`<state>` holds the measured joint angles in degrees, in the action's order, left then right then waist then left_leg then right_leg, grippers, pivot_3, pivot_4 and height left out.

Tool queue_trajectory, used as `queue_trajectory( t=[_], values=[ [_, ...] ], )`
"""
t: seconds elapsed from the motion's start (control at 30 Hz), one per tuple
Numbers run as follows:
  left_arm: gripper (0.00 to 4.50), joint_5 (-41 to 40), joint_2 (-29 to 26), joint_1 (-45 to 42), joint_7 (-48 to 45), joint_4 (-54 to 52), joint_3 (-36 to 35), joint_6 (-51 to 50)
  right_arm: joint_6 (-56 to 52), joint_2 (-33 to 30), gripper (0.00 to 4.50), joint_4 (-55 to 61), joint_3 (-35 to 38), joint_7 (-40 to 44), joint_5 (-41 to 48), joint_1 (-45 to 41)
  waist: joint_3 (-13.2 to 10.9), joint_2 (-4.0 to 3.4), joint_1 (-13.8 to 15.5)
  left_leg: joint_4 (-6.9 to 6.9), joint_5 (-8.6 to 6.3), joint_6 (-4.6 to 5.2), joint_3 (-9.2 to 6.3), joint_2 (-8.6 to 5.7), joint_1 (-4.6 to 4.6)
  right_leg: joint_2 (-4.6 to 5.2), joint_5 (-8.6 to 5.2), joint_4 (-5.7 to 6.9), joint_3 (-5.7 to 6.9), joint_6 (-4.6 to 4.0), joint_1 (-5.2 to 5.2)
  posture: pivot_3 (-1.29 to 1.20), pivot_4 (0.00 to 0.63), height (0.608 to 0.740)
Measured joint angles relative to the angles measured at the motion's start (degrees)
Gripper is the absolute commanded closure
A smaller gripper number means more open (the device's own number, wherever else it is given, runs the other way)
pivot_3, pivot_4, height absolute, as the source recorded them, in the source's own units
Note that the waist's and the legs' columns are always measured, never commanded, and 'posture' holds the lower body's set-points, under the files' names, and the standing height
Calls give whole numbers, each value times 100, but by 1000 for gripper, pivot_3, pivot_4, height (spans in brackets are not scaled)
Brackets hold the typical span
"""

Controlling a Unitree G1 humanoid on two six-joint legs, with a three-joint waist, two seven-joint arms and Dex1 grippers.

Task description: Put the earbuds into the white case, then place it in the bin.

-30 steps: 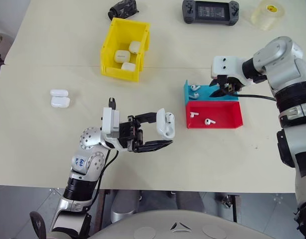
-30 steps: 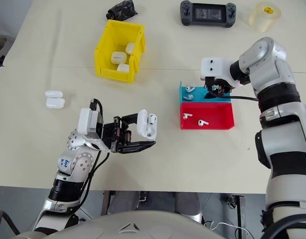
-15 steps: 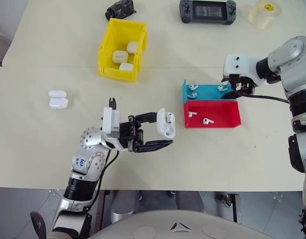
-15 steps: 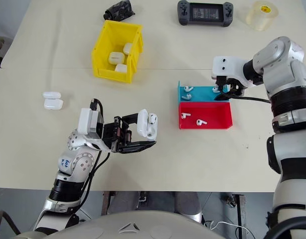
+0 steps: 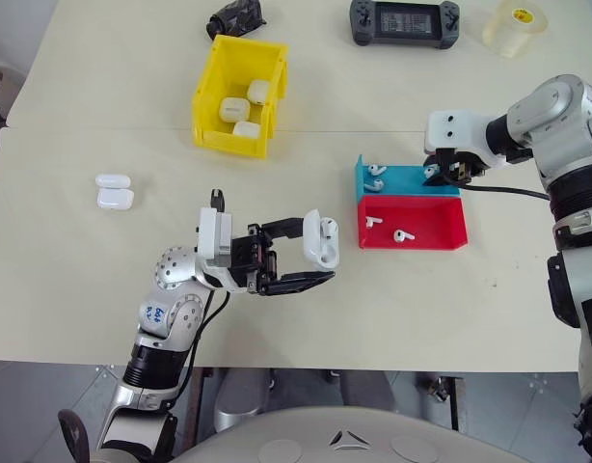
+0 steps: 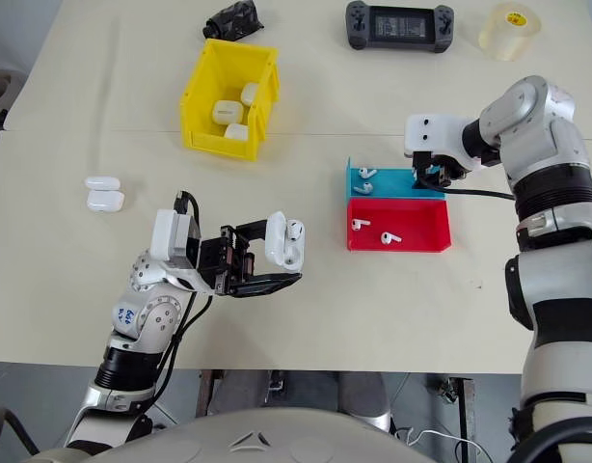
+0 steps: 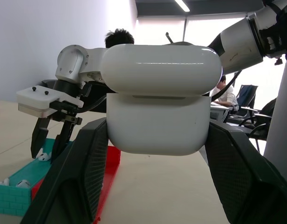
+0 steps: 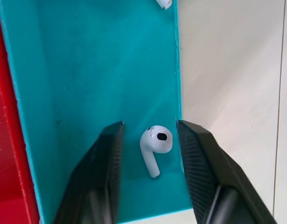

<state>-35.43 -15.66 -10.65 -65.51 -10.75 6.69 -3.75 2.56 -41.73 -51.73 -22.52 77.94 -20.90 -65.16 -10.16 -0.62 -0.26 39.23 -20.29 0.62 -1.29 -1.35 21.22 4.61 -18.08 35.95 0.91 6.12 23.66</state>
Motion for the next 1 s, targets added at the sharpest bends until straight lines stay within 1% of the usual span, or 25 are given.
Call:
queue_trajectory(
  t=[0.4, 0.5, 0.57, 0.6, 1.0],
  values=[
    [1737, -6, -4, 2, 35, -5, 1, -18, 139, 1, 2471, -222, -86, -43, -211, -139, 0, 0, 2, 0, 0, 0, 0, 0, -1, 0, 0, 1, 0, 0, 0, 0, 150, 740],
    [1737, -8, -12, 2, 36, -9, 1, -35, 143, 1, 3072, -269, -92, -42, -220, -152, 0, 0, 1, 1, 0, 0, 0, 0, -1, 0, 0, 1, 0, 0, -1, 0, 150, 740],
    [1737, -9, -15, 2, 37, -10, 0, -41, 143, 3, 3727, -285, -96, -30, -221, -152, 0, 0, 0, 1, 0, 0, 0, 0, -1, 0, 0, 1, 0, 0, -1, 0, 150, 740],
    [1737, -9, -16, 2, 37, -10, 1, -43, 148, 7, 3959, -286, -96, -21, -221, -152, 0, 0, -1, 1, 0, 0, 0, 0, -1, -1, 0, 1, 0, 0, -1, 0, 150, 740],
    [1737, -12, -23, 2, 37, -15, 1, -56, 84, 12, 3959, -248, -77, -10, -184, -145, 0, 0, -1, 2, 0, 0, 0, 0, -2, -1, 0, 2, 0, 0, -1, 0, 150, 740]
  ],
)
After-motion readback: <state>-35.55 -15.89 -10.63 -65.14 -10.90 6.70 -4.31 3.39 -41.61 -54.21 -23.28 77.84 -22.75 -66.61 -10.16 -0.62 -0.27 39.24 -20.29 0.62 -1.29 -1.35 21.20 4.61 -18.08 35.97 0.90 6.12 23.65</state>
